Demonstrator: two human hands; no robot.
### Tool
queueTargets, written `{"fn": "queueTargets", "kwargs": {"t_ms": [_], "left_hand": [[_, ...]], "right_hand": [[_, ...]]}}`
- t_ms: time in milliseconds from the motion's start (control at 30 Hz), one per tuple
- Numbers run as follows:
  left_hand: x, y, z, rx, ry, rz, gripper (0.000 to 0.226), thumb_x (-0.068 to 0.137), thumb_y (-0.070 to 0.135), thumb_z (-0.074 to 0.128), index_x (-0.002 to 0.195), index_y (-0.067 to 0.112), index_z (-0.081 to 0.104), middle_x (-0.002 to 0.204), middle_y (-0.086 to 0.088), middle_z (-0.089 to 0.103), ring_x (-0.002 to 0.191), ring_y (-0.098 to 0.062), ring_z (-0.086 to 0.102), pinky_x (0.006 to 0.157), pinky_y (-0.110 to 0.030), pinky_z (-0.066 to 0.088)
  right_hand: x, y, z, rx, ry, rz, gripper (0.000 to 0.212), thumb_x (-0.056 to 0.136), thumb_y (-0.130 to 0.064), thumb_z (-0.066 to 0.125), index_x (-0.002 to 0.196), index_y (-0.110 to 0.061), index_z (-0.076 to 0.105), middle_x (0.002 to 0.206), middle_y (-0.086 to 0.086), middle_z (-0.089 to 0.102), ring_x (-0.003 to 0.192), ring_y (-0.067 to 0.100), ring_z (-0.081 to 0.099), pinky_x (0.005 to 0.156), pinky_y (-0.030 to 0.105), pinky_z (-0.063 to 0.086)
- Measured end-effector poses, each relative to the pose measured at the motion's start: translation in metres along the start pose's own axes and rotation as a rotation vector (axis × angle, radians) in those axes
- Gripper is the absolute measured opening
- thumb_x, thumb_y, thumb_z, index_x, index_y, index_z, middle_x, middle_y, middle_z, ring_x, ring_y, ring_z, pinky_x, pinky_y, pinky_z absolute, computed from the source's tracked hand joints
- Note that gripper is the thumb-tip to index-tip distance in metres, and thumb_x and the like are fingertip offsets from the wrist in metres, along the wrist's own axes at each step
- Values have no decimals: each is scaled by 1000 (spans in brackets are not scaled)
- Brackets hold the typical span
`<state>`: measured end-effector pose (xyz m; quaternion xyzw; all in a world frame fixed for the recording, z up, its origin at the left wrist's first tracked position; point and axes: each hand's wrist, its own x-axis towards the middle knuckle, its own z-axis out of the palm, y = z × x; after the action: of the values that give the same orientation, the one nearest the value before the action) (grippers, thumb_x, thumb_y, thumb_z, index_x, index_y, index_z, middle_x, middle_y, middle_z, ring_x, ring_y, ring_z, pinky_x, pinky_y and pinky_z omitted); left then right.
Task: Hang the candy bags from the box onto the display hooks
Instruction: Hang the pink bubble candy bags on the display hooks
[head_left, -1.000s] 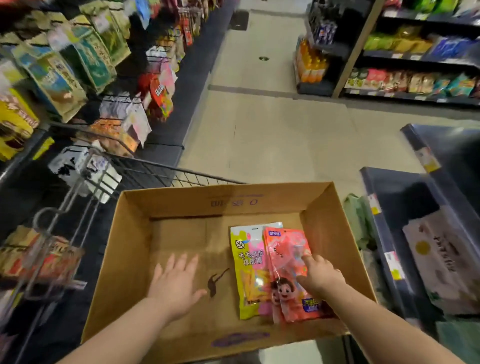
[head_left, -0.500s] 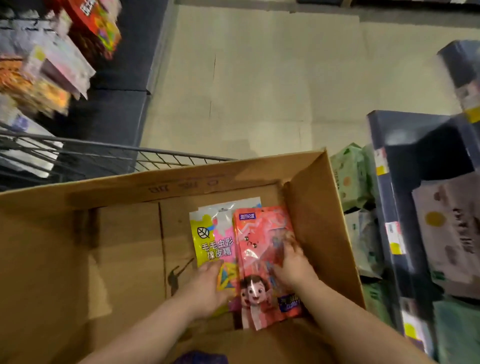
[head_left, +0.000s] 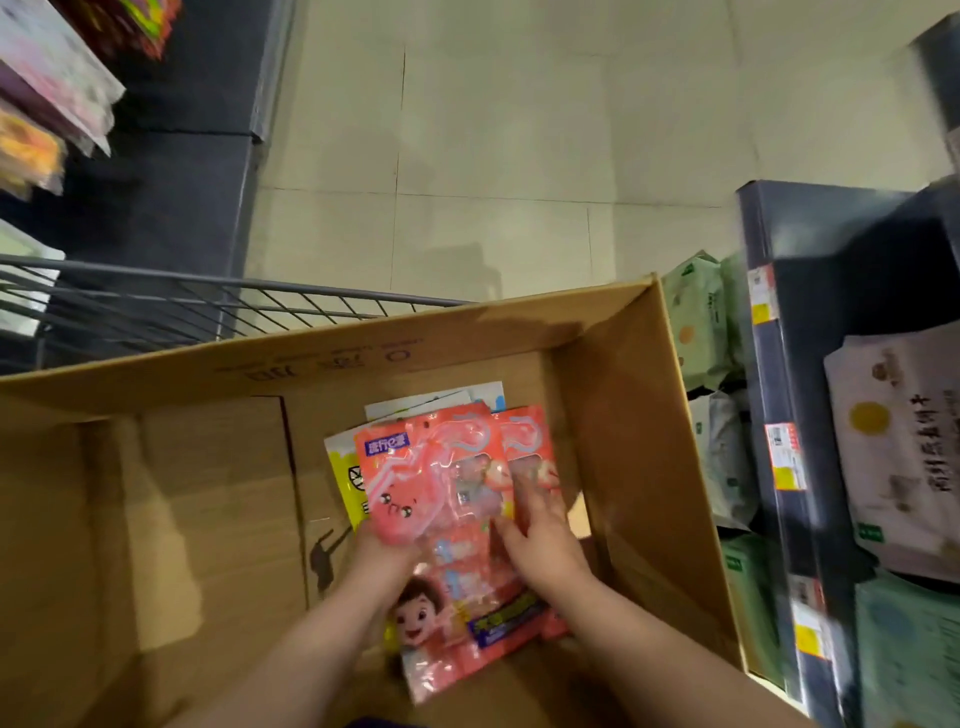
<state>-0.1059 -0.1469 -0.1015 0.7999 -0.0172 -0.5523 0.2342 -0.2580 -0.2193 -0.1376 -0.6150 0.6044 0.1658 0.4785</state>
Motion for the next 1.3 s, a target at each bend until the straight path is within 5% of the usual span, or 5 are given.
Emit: {"fn": "queueTargets", "kwargs": {"t_ms": [333, 500, 767, 867, 1300], "left_hand": [[24, -30, -67, -122, 34, -158, 53, 76, 5, 76, 122, 6, 51, 103, -19, 70, 87, -39, 69, 83, -53, 56], [19, -30, -67, -65, 39, -170, 44, 79, -11, 64, 118, 5, 49, 101, -23, 67, 83, -38, 67, 64, -37, 54], [-12, -22, -82, -186, 97, -129, 22, 85, -4, 64, 104, 5, 57, 84, -16, 68, 68, -29, 66, 52, -30, 48], [-24, -23, -94, -265, 149, -89, 26, 84, 2, 68, 108, 2, 59, 85, -15, 69, 72, -30, 67, 57, -32, 50], [-122, -56, -169, -695, 380, 175, 11, 88, 12, 67, 99, 11, 67, 93, -14, 74, 81, -31, 72, 74, -41, 58]], "right_hand": [[15, 4, -5, 38, 57, 343, 96, 78, -37, 73, 149, -27, 10, 144, 13, 34, 132, 36, 40, 106, 45, 37], [11, 2, -15, 7, 77, 371, 92, 71, -40, 79, 140, -18, 22, 131, 10, 55, 122, 33, 52, 102, 41, 43], [-9, -21, -27, 258, -15, 66, 26, 81, -13, 72, 98, -22, 54, 102, 8, 67, 99, 28, 65, 90, 47, 53], [-18, -40, -31, 282, -12, -63, 29, 84, -4, 67, 78, -30, 55, 81, 1, 64, 87, 25, 63, 79, 37, 55], [-97, -143, -35, 313, 30, -476, 12, 89, -10, 62, 94, -21, 61, 87, 2, 66, 75, 9, 59, 64, 19, 47]]}}
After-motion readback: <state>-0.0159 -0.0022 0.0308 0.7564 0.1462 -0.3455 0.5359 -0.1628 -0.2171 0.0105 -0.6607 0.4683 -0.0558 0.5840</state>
